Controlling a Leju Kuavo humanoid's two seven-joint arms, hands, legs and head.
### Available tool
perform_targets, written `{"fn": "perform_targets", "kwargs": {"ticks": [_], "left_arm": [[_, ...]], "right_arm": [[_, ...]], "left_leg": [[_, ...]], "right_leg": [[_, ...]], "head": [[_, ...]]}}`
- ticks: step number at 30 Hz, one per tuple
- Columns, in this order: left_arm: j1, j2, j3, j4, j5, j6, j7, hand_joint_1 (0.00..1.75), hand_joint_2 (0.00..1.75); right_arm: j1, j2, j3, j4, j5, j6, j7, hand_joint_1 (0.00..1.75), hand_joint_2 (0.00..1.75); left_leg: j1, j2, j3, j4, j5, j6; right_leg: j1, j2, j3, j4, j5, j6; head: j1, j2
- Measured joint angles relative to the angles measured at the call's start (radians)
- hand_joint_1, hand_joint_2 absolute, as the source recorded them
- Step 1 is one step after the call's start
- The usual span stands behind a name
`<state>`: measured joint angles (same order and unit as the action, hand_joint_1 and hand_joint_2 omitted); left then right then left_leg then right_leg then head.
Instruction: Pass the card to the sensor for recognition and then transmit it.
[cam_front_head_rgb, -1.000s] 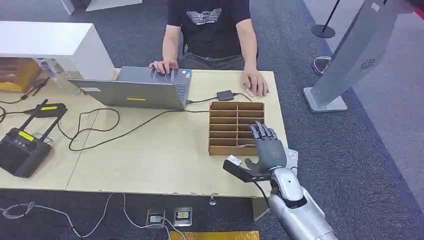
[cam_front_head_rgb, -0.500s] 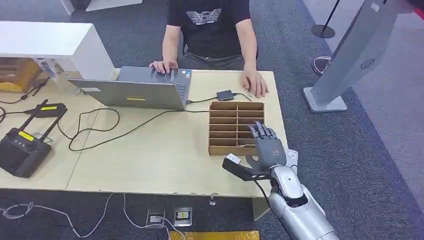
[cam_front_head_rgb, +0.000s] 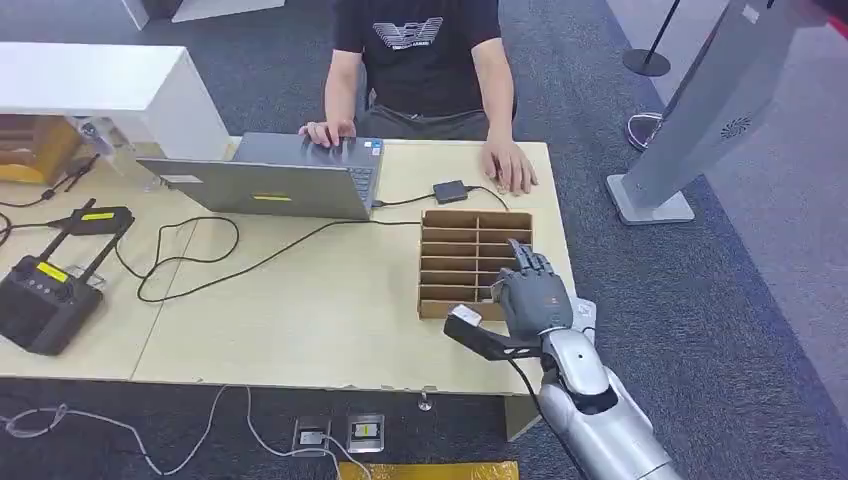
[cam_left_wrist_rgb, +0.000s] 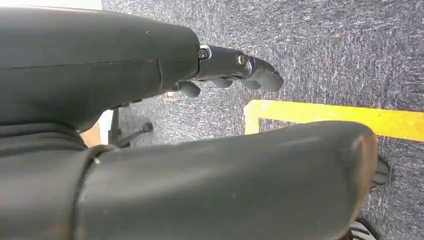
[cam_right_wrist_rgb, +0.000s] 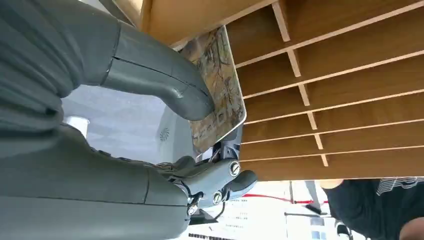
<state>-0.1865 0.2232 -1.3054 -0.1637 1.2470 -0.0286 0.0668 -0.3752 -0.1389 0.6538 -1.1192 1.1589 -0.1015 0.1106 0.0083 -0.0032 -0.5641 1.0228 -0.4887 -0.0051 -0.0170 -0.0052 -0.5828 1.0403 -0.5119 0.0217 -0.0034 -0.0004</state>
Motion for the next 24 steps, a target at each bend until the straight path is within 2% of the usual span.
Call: {"fn": "perform_targets", "kwargs": {"ticks": [17, 24], "left_arm": [[0.0, 0.0, 0.0, 0.0, 0.0, 0.002, 0.0, 0.0, 0.0], [0.0, 0.0, 0.0, 0.0, 0.0, 0.003, -0.005, 0.0, 0.0]], "right_arm": [[0.006, -0.009, -0.01, -0.003, 0.009, -0.019, 0.007, 1.75, 1.75], [-0.007, -0.01, -0.046, -0.091, 0.034, -0.003, 0.026, 1.75, 1.75]], "left_leg": [[0.0, 0.0, 0.0, 0.0, 0.0, 0.0], [0.0, 0.0, 0.0, 0.0, 0.0, 0.0]], "right_leg": [[0.0, 0.0, 0.0, 0.0, 0.0, 0.0], [0.0, 0.0, 0.0, 0.0, 0.0, 0.0]], "head": [[0.0, 0.0], [0.0, 0.0]]}}
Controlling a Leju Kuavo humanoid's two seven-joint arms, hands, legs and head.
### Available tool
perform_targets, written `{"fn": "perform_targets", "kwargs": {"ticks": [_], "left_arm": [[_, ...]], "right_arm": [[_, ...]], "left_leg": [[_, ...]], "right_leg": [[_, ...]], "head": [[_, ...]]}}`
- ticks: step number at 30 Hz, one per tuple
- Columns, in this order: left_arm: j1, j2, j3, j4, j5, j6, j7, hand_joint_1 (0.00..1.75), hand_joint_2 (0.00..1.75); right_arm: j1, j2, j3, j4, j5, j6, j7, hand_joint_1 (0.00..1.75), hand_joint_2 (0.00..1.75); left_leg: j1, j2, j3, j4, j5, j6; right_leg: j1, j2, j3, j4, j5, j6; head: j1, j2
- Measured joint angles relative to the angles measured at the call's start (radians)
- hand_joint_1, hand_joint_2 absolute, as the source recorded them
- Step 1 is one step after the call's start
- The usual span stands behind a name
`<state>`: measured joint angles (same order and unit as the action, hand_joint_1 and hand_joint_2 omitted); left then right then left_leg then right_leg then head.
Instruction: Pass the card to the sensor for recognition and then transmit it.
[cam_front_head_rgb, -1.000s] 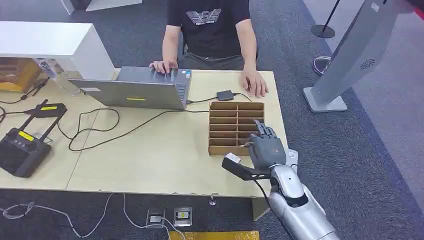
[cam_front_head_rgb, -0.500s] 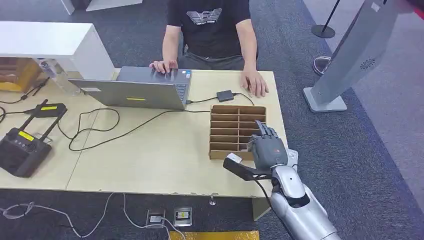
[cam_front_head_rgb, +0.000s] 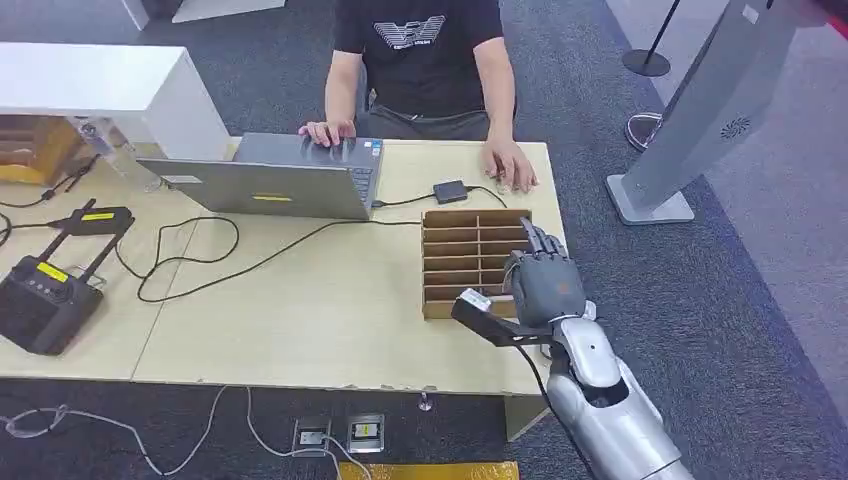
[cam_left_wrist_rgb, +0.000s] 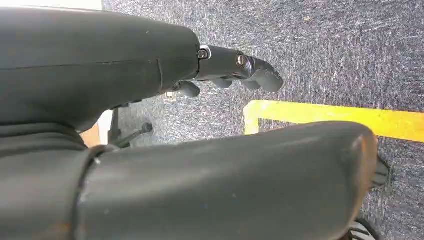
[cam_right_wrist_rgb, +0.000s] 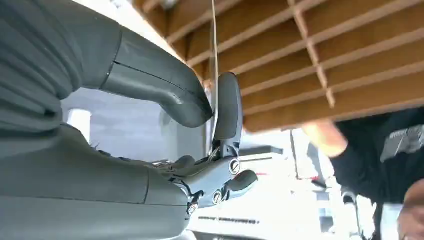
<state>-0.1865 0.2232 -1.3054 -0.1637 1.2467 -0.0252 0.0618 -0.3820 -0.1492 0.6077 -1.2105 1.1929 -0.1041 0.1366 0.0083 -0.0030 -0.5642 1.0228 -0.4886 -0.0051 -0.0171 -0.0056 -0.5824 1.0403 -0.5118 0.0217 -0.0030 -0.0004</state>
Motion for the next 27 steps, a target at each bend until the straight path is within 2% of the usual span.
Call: {"fn": "perform_targets", "kwargs": {"ticks": [3, 9, 16, 22, 27], "left_arm": [[0.001, 0.001, -0.001, 0.0, 0.0, 0.006, -0.019, 0.0, 0.0], [0.001, 0.0, -0.009, 0.0, -0.002, 0.012, -0.04, 0.0, 0.0], [0.0, 0.0, -0.018, 0.0, -0.002, 0.008, -0.041, 0.0, 0.0], [0.0, 0.0, -0.02, 0.0, -0.004, 0.008, -0.04, 0.0, 0.0], [-0.004, 0.001, -0.026, 0.0, -0.018, -0.003, -0.038, 0.0, 0.0]], "right_arm": [[-0.001, 0.018, -0.033, -0.105, 0.035, 0.032, 0.021, 1.75, 1.75], [-0.086, 0.053, -0.121, -0.356, 0.014, 0.111, -0.035, 1.75, 1.75], [-0.09, 0.076, -0.161, -0.483, 0.01, 0.109, -0.047, 1.75, 1.75], [-0.096, 0.087, -0.162, -0.448, 0.032, 0.063, -0.042, 1.75, 1.75], [-0.189, 0.122, -0.155, -0.226, 0.082, -0.034, -0.058, 1.75, 1.75]], "left_leg": [[0.0, 0.0, -0.001, 0.0, 0.0, 0.0], [0.0, 0.001, 0.0, 0.0, 0.0, 0.0], [0.0, 0.001, 0.0, 0.0, 0.0, 0.0], [0.0, 0.001, -0.001, 0.0, 0.0, -0.001], [0.001, 0.0, -0.002, 0.0, 0.002, -0.002]], "right_leg": [[0.0, 0.0, -0.001, 0.0, 0.001, -0.001], [0.0, 0.0, -0.001, 0.0, 0.001, -0.002], [0.0, 0.001, -0.001, 0.0, 0.001, -0.002], [0.0, 0.001, -0.001, 0.0, 0.001, -0.002], [0.001, 0.0, -0.001, 0.001, 0.002, -0.003]], "head": [[0.0, 0.0], [0.0, 0.0], [0.0, 0.0], [0.0, 0.0], [0.0, 0.0]]}}
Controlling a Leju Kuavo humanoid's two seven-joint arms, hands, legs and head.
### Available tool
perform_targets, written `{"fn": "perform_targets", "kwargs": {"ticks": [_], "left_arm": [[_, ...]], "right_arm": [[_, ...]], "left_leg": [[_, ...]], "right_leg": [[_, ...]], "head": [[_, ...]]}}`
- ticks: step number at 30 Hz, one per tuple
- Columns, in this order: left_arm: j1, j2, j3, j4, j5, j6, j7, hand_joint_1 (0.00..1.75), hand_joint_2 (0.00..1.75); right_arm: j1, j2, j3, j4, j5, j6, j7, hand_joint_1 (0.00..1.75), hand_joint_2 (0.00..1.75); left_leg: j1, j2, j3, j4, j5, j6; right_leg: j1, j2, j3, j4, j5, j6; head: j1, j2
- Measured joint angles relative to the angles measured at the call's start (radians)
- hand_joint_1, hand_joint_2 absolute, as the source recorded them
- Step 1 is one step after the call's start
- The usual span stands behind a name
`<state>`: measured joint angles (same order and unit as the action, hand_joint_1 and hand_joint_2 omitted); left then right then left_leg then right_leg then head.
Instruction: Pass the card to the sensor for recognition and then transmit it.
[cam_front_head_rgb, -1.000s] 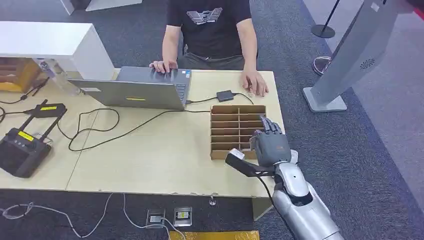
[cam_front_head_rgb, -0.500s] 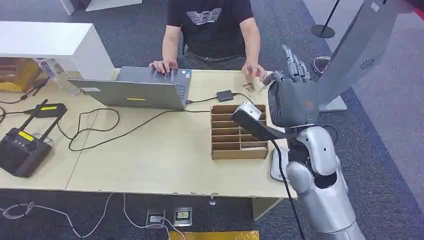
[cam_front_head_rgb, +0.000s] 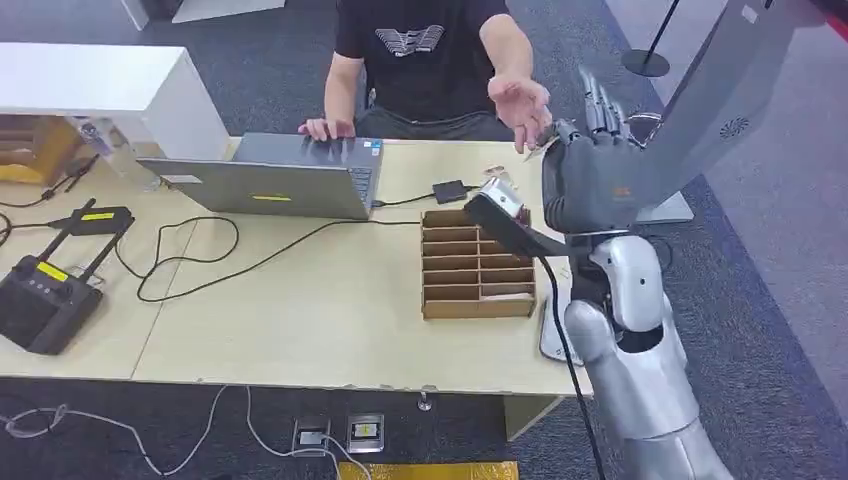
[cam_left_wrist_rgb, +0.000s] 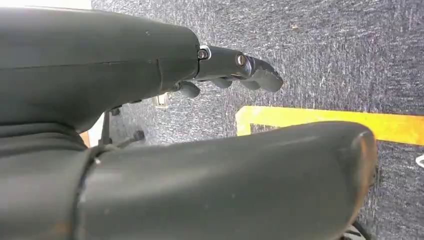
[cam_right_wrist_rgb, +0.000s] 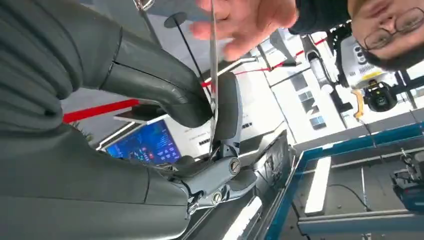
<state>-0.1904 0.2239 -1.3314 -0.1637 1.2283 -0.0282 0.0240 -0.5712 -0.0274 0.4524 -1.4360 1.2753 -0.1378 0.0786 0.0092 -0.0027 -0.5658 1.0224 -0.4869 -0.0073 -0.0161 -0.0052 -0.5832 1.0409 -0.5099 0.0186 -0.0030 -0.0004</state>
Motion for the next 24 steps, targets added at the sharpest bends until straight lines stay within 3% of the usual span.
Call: {"fn": "perform_targets", "kwargs": {"ticks": [6, 11, 24], "left_arm": [[-0.003, 0.0, -0.007, 0.0, 0.004, -0.001, 0.008, 0.0, 0.0], [-0.003, -0.001, -0.008, 0.0, 0.008, 0.001, 0.008, 0.0, 0.0], [-0.003, -0.002, -0.008, 0.0, 0.015, -0.001, 0.026, 0.0, 0.0]], "right_arm": [[-0.124, 0.087, 0.013, 0.293, 0.024, -0.038, -0.004, 1.75, 1.75], [-0.177, 0.139, 0.021, 0.453, 0.029, -0.064, -0.004, 1.75, 1.75], [-0.212, 0.195, 0.031, 0.654, 0.031, -0.082, -0.007, 1.75, 1.75]], "left_leg": [[0.002, -0.001, 0.0, 0.0, 0.001, -0.001], [0.002, -0.001, -0.001, 0.0, 0.0, -0.001], [0.002, 0.0, -0.001, 0.0, 0.0, -0.001]], "right_leg": [[0.002, -0.001, 0.0, 0.0, 0.0, 0.0], [0.002, -0.001, -0.001, 0.0, 0.0, 0.0], [0.002, -0.001, -0.001, 0.0, 0.0, -0.001]], "head": [[0.0, 0.0], [0.0, 0.0], [0.0, 0.0]]}}
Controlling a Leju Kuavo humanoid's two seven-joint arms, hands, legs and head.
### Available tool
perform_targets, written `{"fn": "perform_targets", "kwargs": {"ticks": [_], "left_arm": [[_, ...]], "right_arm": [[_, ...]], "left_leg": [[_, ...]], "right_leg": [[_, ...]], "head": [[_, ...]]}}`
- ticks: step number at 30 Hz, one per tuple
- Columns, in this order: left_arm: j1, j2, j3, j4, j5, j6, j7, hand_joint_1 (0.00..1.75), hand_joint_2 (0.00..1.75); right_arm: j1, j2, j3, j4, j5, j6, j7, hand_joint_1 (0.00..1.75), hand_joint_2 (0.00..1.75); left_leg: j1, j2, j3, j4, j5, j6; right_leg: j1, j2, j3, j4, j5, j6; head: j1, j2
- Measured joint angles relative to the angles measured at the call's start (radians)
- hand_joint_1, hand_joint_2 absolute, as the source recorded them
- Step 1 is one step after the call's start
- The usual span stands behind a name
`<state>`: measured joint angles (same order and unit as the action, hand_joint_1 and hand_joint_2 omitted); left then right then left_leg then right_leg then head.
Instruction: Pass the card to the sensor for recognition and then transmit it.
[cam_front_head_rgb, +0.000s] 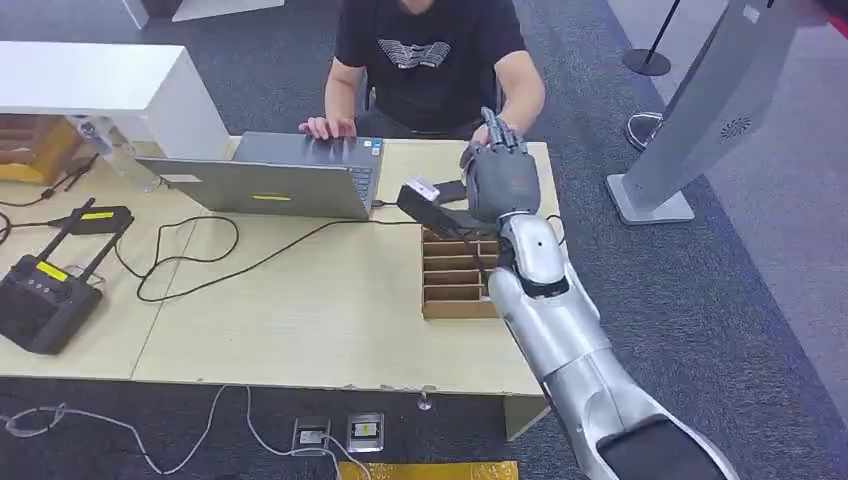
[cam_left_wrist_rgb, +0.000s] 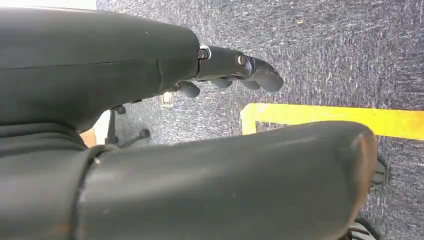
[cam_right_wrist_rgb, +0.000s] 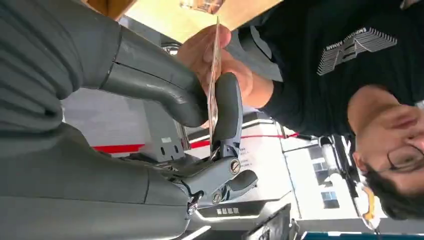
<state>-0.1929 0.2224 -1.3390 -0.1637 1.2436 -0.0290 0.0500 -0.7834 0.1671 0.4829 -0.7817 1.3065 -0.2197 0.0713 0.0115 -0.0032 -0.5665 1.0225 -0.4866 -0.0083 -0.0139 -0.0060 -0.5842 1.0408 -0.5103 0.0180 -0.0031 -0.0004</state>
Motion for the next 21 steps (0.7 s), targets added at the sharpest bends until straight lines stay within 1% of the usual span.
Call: {"fn": "perform_targets", "kwargs": {"ticks": [1, 2, 3, 8, 11, 13, 16, 17, 19, 21], "left_arm": [[0.0, 0.0, 0.0, 0.0, 0.0, 0.0, 0.002, 0.0, 0.0], [0.0, 0.0, 0.0, 0.0, 0.0, 0.0, 0.003, 0.0, 0.0], [0.001, 0.0, 0.0, 0.0, -0.001, -0.001, 0.004, 0.0, 0.0], [0.001, 0.0, -0.001, 0.0, -0.013, -0.008, 0.004, 0.0, 0.0], [0.001, 0.002, -0.005, 0.0, -0.017, -0.01, 0.004, 0.0, 0.0], [0.001, 0.002, -0.009, 0.0, -0.016, -0.01, 0.004, 0.0, 0.0], [0.002, 0.002, -0.01, 0.0, -0.017, -0.017, 0.004, 0.0, 0.0], [0.002, 0.002, -0.01, 0.0, -0.017, -0.02, 0.004, 0.0, 0.0], [0.003, 0.002, -0.01, 0.0, -0.017, -0.023, 0.003, 0.0, 0.0], [0.006, 0.002, -0.01, 0.0, -0.018, -0.024, 0.0, 0.0, 0.0]], "right_arm": [[0.0, 0.0, 0.0, 0.005, 0.002, 0.001, 0.002, 0.73, 1.75], [-0.001, 0.0, 0.0, 0.01, 0.003, 0.002, 0.005, 0.0, 1.75], [-0.001, -0.001, 0.0, 0.015, 0.005, 0.002, 0.008, 0.0, 0.0], [-0.008, -0.002, 0.0, 0.036, 0.003, -0.006, 0.006, 0.0, 0.0], [-0.015, -0.003, 0.0, 0.051, 0.008, -0.038, -0.002, 0.0, 0.0], [-0.023, -0.003, 0.0, 0.057, 0.015, -0.048, -0.003, 0.0, 0.0], [-0.044, -0.008, 0.0, 0.056, 0.032, -0.04, -0.003, 0.0, 0.0], [-0.058, -0.013, 0.0, 0.055, 0.032, -0.03, -0.005, 0.0, 0.0], [-0.087, -0.042, -0.008, 0.044, 0.008, 0.0, -0.01, 0.0, 0.0], [-0.114, -0.086, -0.036, 0.029, -0.04, 0.032, -0.033, 0.0, 0.0]], "left_leg": [[0.0, 0.0, 0.0, 0.0, 0.0, 0.0], [0.0, 0.0, 0.0, 0.0, 0.0, 0.0], [0.0, 0.0, 0.0, 0.0, 0.0, 0.0], [0.0, 0.0, 0.0, 0.0, 0.0, 0.0], [0.0, 0.0, 0.0, 0.0, 0.0, 0.0], [0.0, 0.0, 0.0, 0.0, 0.0, 0.0], [0.0, 0.0, 0.0, 0.0, 0.0, 0.0], [0.0, 0.0, 0.0, 0.0, 0.0, 0.0], [0.0, 0.0, 0.001, 0.001, 0.0, 0.0], [-0.001, 0.0, 0.001, 0.001, 0.0, 0.0]], "right_leg": [[0.0, 0.0, 0.0, 0.0, 0.0, 0.0], [0.0, 0.0, 0.0, 0.0, 0.0, 0.0], [0.0, 0.0, 0.0, 0.0, 0.0, 0.0], [0.0, 0.0, -0.001, 0.0, 0.0, 0.0], [0.0, 0.001, -0.001, 0.0, 0.0, 0.0], [0.0, 0.001, -0.001, 0.0, 0.0, 0.0], [0.0, 0.001, -0.001, 0.0, 0.0, 0.0], [0.0, 0.001, -0.001, 0.0, 0.0, 0.0], [0.0, 0.0, -0.001, 0.0, 0.0, 0.0], [0.0, 0.0, -0.001, -0.001, 0.001, 0.0]], "head": [[0.0, 0.0], [0.0, 0.0], [0.0, 0.0], [0.0, 0.0], [0.0, 0.0], [0.0, 0.0], [0.0, 0.0], [0.0, 0.0], [0.0, 0.0], [0.0, 0.0]]}}
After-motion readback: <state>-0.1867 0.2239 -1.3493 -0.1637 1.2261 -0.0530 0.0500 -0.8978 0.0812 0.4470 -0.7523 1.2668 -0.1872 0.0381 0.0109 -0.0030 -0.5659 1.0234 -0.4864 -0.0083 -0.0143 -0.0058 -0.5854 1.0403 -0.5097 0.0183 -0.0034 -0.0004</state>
